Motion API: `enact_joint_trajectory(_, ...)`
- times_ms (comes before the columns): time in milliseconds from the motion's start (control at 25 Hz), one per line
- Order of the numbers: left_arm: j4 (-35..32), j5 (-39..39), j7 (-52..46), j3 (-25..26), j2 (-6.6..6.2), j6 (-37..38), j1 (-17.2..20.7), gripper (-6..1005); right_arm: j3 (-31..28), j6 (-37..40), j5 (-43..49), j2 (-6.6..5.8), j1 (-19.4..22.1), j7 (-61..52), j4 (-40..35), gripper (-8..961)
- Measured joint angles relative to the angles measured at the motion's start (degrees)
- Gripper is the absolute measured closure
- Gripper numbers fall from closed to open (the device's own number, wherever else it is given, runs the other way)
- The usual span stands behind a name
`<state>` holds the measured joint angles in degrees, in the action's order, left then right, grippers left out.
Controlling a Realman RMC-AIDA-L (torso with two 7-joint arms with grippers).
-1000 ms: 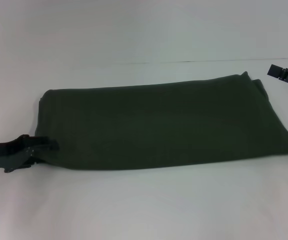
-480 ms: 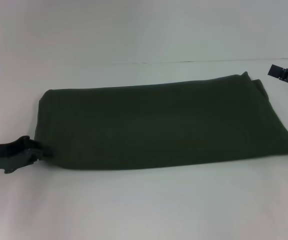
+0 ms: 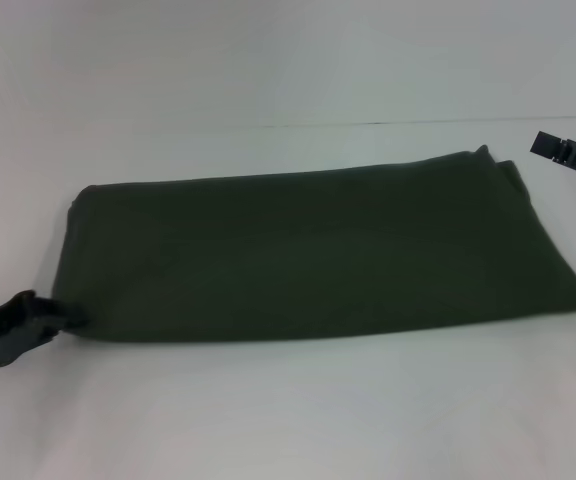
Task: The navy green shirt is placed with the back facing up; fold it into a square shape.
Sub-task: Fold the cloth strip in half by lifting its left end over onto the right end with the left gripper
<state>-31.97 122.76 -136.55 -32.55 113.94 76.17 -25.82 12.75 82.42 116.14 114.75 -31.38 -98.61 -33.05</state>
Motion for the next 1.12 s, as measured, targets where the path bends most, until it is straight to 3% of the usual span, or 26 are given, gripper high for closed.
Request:
enact_joint_trajectory(200, -0.04, -0.9, 4.17, 4.65, -0.54, 0.58, 3.24, 962, 0.35, 0.07, -1.56, 0.68, -0.27, 0.16, 0.34, 28)
enact_joint_trajectory(480, -0.39, 0.5, 6.73, 11.31, -4.2, -0.54, 7.69, 963, 0.41, -0.2, -2.05, 1.79, -1.43, 0.24, 0.43, 28)
enact_joint_trajectory(640, -1.29, 1.94, 6.86, 13.8, -5.1, -1.12, 8.87, 963, 0.43, -0.41, -2.06, 2.14, -1.96, 0.26, 0.45, 28)
enact_joint_trajectory(800, -3.92, 3.07, 6.85, 19.5, -6.24, 1.54, 10.79, 963, 0.5, -1.07, -2.06, 2.27, -2.16, 0.43, 0.45, 28)
enact_joint_trajectory(880, -4.41, 2.16, 7.43, 21.45, -6.22, 5.51, 10.56, 963, 0.52, -1.17, -2.07, 2.29, -2.18, 0.8, 0.45, 28)
enact_joint_trajectory(960, -4.74, -1.0, 9.27, 22.78, -5.39, 13.9, 9.11, 963, 0.54, -1.15, -2.07, 2.31, -2.13, 1.23, 0.46, 28)
enact_joint_trajectory(1040, -5.05, -4.18, 10.24, 22.79, -3.83, 20.51, 6.94, 963, 0.51, -0.99, -2.08, 2.29, -1.74, 1.55, 0.44, 28)
enact_joint_trajectory(1120, -5.59, -6.03, 10.38, 22.54, -1.47, 25.58, 3.62, 963, 0.5, -0.56, -2.08, 2.23, -1.23, 1.76, 0.44, 28)
